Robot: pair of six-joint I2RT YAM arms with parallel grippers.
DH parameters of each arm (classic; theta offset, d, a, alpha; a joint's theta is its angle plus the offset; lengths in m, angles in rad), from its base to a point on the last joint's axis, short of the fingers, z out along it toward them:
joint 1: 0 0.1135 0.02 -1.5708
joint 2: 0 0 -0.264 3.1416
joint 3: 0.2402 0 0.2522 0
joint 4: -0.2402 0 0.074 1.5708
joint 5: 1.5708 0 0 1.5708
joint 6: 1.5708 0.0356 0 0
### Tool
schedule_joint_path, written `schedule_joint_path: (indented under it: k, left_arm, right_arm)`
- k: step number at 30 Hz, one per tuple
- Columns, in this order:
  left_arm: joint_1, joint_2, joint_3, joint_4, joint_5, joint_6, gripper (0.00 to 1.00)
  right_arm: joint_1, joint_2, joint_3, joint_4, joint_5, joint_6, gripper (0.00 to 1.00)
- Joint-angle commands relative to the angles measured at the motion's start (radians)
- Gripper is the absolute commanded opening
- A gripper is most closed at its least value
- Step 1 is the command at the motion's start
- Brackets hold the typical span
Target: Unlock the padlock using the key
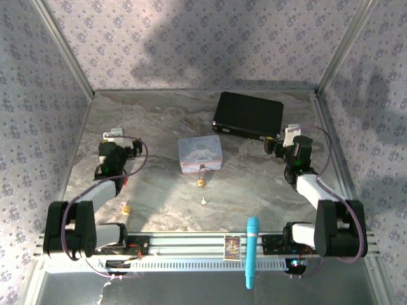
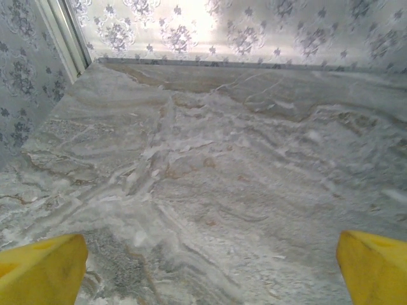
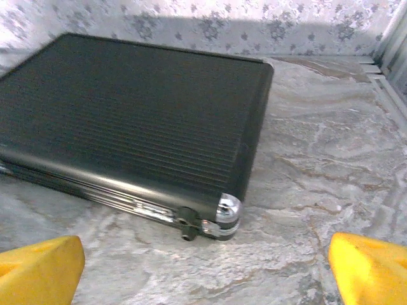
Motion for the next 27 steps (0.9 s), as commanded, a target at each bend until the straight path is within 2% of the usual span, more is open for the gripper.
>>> schedule_joint_path:
  k: [1,3,5,7,9,11,15,17,23,27]
  left_arm:
    - [-0.003,-0.107,0.081,-0.221,-0.006,-0.209,1.00]
    - [-0.003,-0.150,0.128,-0.370,0.006,-0.393,1.00]
    - [-0.001,-0.173,0.142,-0.427,0.152,-0.467,1.00]
    - [-0.012,-0.186,0.131,-0.447,0.283,-0.567,1.00]
    - [-0.052,-0.195,0.116,-0.466,0.355,-0.646,1.00]
    - [-0.129,-0.203,0.125,-0.534,0.377,-0.662,1.00]
    - [-0.320,-0.214,0.158,-0.683,0.313,-0.669,1.00]
    - [-0.398,-0.203,0.183,-0.776,0.299,-0.663,1.00]
    - [-0.533,-0.199,0.184,-0.852,0.363,-0.685,1.00]
    - [-0.587,-0.216,0.171,-0.856,0.367,-0.717,1.00]
  right_arm:
    - [0.003,-0.088,0.081,-0.277,-0.047,0.185,0.99]
    - [-0.005,-0.108,0.135,-0.429,-0.099,0.257,0.99]
    - [-0.003,-0.133,0.150,-0.492,-0.229,0.282,0.99]
    - [0.031,-0.169,0.148,-0.537,-0.265,0.317,0.99]
    - [0.090,-0.203,0.152,-0.594,-0.274,0.341,0.99]
    - [0.182,-0.227,0.158,-0.682,-0.214,0.388,0.99]
    - [0.372,-0.243,0.159,-0.795,-0.095,0.504,0.96]
    - [0.490,-0.243,0.140,-0.795,-0.039,0.585,0.94]
    - [0.839,-0.194,0.131,-0.782,0.178,0.769,0.84]
    - [1.008,-0.106,0.111,-0.679,0.234,0.879,0.74]
